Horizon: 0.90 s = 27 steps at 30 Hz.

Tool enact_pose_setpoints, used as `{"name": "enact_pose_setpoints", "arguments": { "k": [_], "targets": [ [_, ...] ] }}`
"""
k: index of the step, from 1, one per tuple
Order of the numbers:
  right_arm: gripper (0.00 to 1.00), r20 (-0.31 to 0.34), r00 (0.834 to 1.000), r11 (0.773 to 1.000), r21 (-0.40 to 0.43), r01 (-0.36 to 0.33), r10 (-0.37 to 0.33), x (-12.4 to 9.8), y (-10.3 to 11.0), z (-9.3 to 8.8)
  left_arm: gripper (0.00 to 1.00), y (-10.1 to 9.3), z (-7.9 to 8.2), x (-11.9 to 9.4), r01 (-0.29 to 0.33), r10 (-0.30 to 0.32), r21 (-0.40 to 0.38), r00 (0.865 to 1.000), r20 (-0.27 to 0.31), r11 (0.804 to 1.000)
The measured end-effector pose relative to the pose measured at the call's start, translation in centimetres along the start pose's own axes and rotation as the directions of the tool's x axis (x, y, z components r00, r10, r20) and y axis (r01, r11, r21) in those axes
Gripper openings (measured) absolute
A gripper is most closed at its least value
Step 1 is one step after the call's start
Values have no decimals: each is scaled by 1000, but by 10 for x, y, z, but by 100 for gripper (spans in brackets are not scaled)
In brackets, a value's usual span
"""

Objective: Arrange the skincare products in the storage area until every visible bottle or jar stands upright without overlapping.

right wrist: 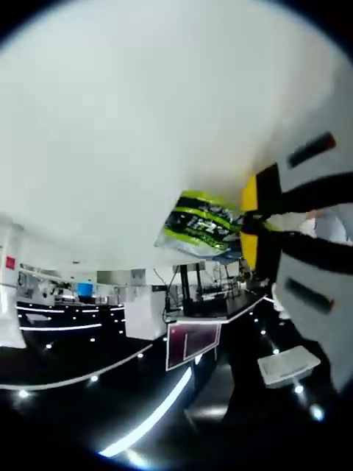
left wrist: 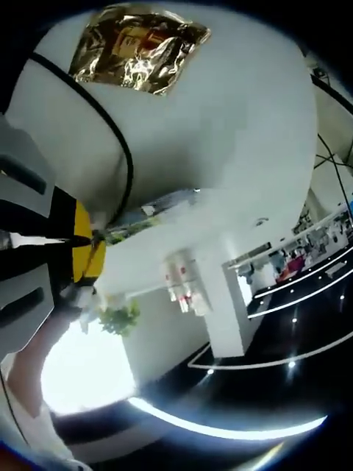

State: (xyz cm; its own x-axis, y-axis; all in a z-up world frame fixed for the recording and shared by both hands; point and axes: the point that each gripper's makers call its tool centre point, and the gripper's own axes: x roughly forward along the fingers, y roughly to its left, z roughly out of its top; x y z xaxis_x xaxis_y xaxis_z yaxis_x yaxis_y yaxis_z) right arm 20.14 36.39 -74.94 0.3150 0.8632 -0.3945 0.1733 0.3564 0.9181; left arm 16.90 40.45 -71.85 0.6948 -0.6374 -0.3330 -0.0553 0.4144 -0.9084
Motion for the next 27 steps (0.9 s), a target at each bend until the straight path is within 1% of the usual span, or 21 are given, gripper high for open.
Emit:
{"name": "enact_pose_setpoints", "arguments": {
  "k": [1, 2, 3, 4, 6, 7, 8, 9, 12, 13, 14, 16, 17, 19, 20, 22, 26, 27],
  "targets": [
    [2, 6, 1000, 1000, -2, -10, 10, 0, 2, 1, 0, 1, 0, 0, -5, 5, -1, 1000, -1, 1000],
    [2, 4, 1000, 1000, -1, -23, 23, -1, 8, 3, 0, 5, 0, 0, -23, 23, -7, 1000, -2, 1000],
    [2, 12, 1000, 998, -52, -27, 28, -1, 11, 6, 1, 6, -1, 0, -16, 16, -13, 1000, -2, 1000],
    [1, 3, 999, 996, -78, -37, 37, -2, 13, 6, 1, 4, 0, 0, -2, 2, -13, 1000, 12, 1000],
    [1, 8, 998, 994, -95, -54, 55, -4, 21, 9, 2, 3, 2, 1, 13, -12, -63, 1000, 22, 998],
    [1, 14, 998, 993, -100, -68, 69, -5, 24, 12, 4, 1, 6, 2, 28, -25, -82, 999, 47, 996],
    [1, 12, 996, 992, -91, -87, 89, -5, 28, 12, 6, -1, 8, 3, 36, -32, -73, 998, 58, 997],
    [1, 6, 994, 991, -82, -105, 106, -6, 32, 12, 10, -1, 11, 4, 37, -31, -83, 997, 72, 996],
    [0, 3, 989, 982, -116, -147, 149, -11, 44, 12, 19, -5, 15, 7, 43, -35, -87, 996, 84, 995],
    [0, 2, 988, 981, -120, -153, 154, -11, 45, 12, 19, -7, 16, 8, 44, -37, -81, 996, 83, 996],
    [0, -2, 986, 979, -117, -168, 169, -14, 47, 11, 19, -10, 18, 9, 48, -43, -51, 995, 88, 998],
    [0, -9, 980, 972, -127, -199, 200, -19, 53, 10, 20, -13, 19, 12, 57, -51, -58, 994, 93, 997],
    [0, -4, 976, 969, -125, -215, 216, -23, 55, 10, 20, -17, 22, 15, 82, -73, -81, 992, 106, 993],
    [0, -9, 970, 961, -132, -243, 244, -29, 60, 8, 21, -20, 27, 16, 103, -90, -99, 987, 133, 990],
    [0, -15, 969, 956, -155, -248, 248, -33, 62, 7, 20, -21, 29, 18, 115, -98, -107, 984, 147, 988],
    [0, -31, 965, 949, -180, -260, 259, -40, 64, 4, 19, -23, 29, 21, 131, -113, -112, 982, 153, 985],
    [0, -30, 965, 944, -203, -260, 259, -50, 64, 1, 15, -26, 27, 28, 141, -125, -111, 981, 146, 984],
    [0, -33, 965, 942, -210, -261, 260, -51, 64, 0, 14, -28, 27, 29, 148, -131, -106, 980, 153, 983]
  ]
}}
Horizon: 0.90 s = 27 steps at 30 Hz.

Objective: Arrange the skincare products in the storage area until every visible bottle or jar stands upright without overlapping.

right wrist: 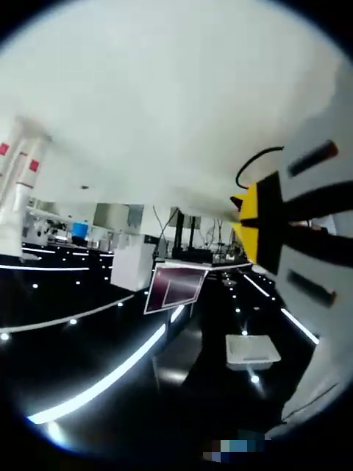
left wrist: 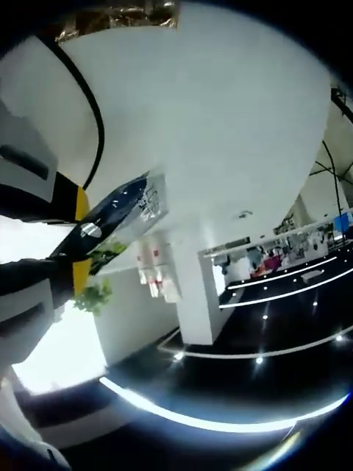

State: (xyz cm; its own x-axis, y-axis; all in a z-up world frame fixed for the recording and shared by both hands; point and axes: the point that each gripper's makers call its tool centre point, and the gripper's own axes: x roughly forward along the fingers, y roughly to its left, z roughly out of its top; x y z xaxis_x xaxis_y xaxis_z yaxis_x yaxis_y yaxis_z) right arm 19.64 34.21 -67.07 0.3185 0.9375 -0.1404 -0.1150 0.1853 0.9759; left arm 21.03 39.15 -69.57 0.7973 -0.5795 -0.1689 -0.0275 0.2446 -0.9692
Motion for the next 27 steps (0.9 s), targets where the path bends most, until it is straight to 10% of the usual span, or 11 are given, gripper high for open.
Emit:
{"name": "enact_pose_setpoints", "arguments": {
  "k": [15, 27],
  "targets": [
    [2, 52, 994, 978, -191, -86, 98, -26, 40, 9, 1, -76, 9, 27, 149, -116, 307, 985, -124, 940],
    [35, 109, 960, 916, -342, -209, 259, -71, 100, 45, 1, -171, -3, 38, 384, -297, 413, 919, -260, 826]
  ]
}}
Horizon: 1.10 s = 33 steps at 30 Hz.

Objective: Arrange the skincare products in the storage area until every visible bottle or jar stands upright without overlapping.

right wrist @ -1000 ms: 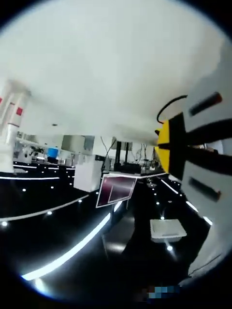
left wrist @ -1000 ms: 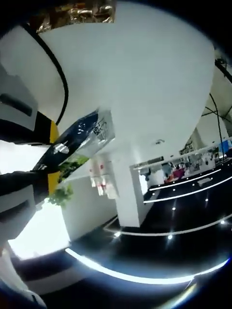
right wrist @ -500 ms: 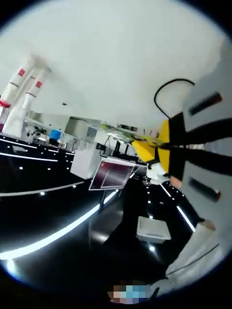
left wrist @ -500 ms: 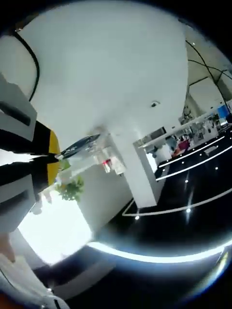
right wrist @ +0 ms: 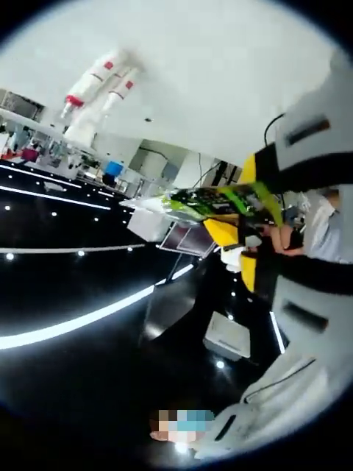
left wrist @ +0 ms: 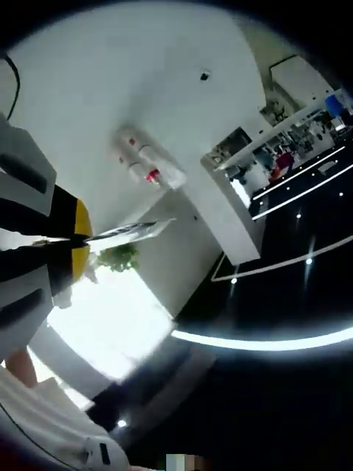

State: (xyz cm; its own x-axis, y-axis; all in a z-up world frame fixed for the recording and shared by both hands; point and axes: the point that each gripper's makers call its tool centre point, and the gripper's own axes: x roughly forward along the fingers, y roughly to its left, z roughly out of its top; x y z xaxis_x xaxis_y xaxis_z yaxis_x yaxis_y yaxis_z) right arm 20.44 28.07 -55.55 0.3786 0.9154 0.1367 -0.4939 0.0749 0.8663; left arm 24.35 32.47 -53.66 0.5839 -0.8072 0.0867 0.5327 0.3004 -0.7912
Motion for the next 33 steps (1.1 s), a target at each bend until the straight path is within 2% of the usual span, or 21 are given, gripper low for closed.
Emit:
{"name": "enact_pose_setpoints", "arguments": {
  "k": [2, 4, 8, 10, 11, 12, 13, 14, 15, 16, 17, 18, 19, 21, 23, 26, 28, 30, 31, 32, 33],
  "targets": [
    [37, -22, 1000, 999, -43, 4, -5, -4, 2, 6, 1, -4, 3, 2, 1, -1, 3, 1000, -9, 1000],
    [38, -11, 1000, 998, -70, 2, -3, -7, 7, 19, 1, -12, 3, 3, 17, -16, 34, 999, -46, 999],
    [36, -28, 1000, 993, -119, 6, -10, -6, 14, 30, 1, -22, 2, 3, 57, -56, 19, 996, -72, 998],
    [33, -117, 990, 981, -187, 53, -75, -3, 8, 23, 1, -34, -6, 3, 126, -128, -25, 984, -122, 992],
    [31, -151, 985, 976, -209, 53, -86, -1, 8, 19, 1, -41, -12, 2, 170, -177, -60, 972, -153, 984],
    [29, -193, 978, 976, -213, 37, -79, 1, 12, 13, 1, -45, -16, 1, 190, -198, -59, 964, -177, 980],
    [25, -219, 974, 983, -183, 9, -50, 3, 18, 8, 1, -46, -17, 2, 191, -198, -59, 963, -180, 980],
    [12, -270, 963, 990, -141, -28, -11, 4, 27, 0, 1, -45, -20, 1, 174, -181, -54, 962, -202, 983],
    [4, -302, 953, 988, -147, -47, 0, 2, 31, -4, 1, -42, -24, -1, 152, -159, -48, 959, -236, 987],
    [3, -277, 961, 986, -165, -17, -30, 5, 29, -2, 1, -42, -19, -1, 157, -160, -33, 964, -212, 987],
    [3, -262, 965, 975, -219, -33, -27, 7, 29, 1, 2, -44, -17, -4, 167, -178, -70, 962, -209, 983],
    [2, -247, 969, 971, -235, -48, -12, 8, 32, 3, 2, -49, -13, -4, 187, -197, -73, 964, -178, 980],
    [2, -238, 971, 980, -188, -71, 25, 9, 39, 3, 2, -52, -10, -5, 199, -210, -80, 966, -154, 977],
    [2, -214, 976, 979, -188, -77, 36, 11, 41, 7, 6, -55, -7, -7, 208, -218, -86, 968, -124, 974],
    [2, -165, 985, 982, -173, -73, 44, 14, 43, 15, 10, -53, -11, -8, 188, -195, -64, 972, -132, 980],
    [2, -108, 990, 985, -134, -105, 91, 16, 51, 28, 12, -52, -22, -10, 173, -179, -52, 967, -180, 984],
    [2, -115, 990, 985, -141, -101, 85, 17, 52, 29, 11, -55, -22, -10, 177, -186, -64, 967, -175, 982],
    [2, -141, 989, 981, -179, -73, 48, 20, 48, 27, 3, -59, -22, -10, 173, -189, -99, 964, -188, 980],
    [2, -135, 989, 983, -166, -83, 61, 22, 52, 29, 2, -55, -20, -9, 154, -170, -101, 969, -178, 983],
    [2, -139, 989, 983, -170, -67, 43, 25, 49, 30, 2, -52, -17, -9, 153, -156, -28, 973, -171, 988],
    [2, -142, 989, 983, -172, -63, 39, 25, 49, 31, 1, -52, -16, -8, 152, -151, -9, 974, -169, 988]
  ]
}}
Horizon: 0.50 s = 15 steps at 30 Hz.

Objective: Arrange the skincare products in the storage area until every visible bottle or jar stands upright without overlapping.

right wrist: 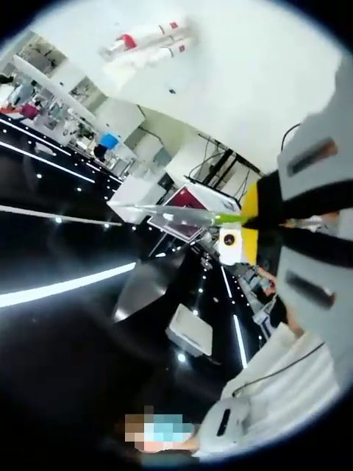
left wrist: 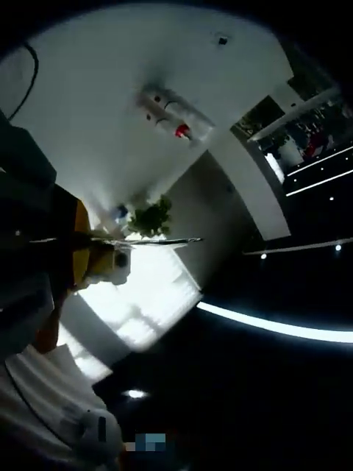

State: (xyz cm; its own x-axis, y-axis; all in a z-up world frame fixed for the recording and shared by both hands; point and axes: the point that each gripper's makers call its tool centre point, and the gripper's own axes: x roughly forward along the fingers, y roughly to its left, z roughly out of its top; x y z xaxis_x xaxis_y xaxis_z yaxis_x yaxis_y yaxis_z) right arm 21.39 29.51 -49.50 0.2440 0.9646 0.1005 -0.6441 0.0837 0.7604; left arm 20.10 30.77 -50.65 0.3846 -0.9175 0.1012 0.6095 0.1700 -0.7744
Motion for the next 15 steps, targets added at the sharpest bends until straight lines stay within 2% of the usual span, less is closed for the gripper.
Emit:
{"name": "enact_pose_setpoints", "arguments": {
  "k": [1, 3, 5, 7, 8, 10, 12, 15],
  "targets": [
    [2, -9, 1000, 999, -18, 29, -29, 2, -4, 1, 1, 0, 2, -1, -20, 20, -12, 1000, -1, 1000],
    [3, -15, 999, 999, -17, 51, -51, 5, -5, 4, 0, 1, 5, -1, -19, 19, -15, 1000, 1, 1000],
    [8, 13, 998, 997, -34, 66, -66, 7, -6, 13, 0, 0, 11, -1, -17, 17, -3, 1000, 10, 1000],
    [16, 37, 998, 999, 15, 51, -51, 8, -6, 22, 0, 4, 21, -5, -50, 49, 20, 998, 33, 999],
    [16, 29, 998, 998, 18, 53, -53, 7, -8, 22, 0, 6, 25, -7, -60, 59, 19, 997, 44, 998],
    [14, -52, 997, 999, -2, 54, -54, 8, -10, 8, 0, 9, 34, -11, -65, 64, 17, 995, 73, 998],
    [13, -100, 991, 996, -12, 84, -85, 9, -16, -3, 0, 11, 40, -14, -78, 75, 21, 993, 90, 997],
    [8, -102, 990, 996, -15, 93, -94, 10, -19, -8, 0, 17, 50, -19, -105, 102, 15, 986, 131, 994]
  ]
}}
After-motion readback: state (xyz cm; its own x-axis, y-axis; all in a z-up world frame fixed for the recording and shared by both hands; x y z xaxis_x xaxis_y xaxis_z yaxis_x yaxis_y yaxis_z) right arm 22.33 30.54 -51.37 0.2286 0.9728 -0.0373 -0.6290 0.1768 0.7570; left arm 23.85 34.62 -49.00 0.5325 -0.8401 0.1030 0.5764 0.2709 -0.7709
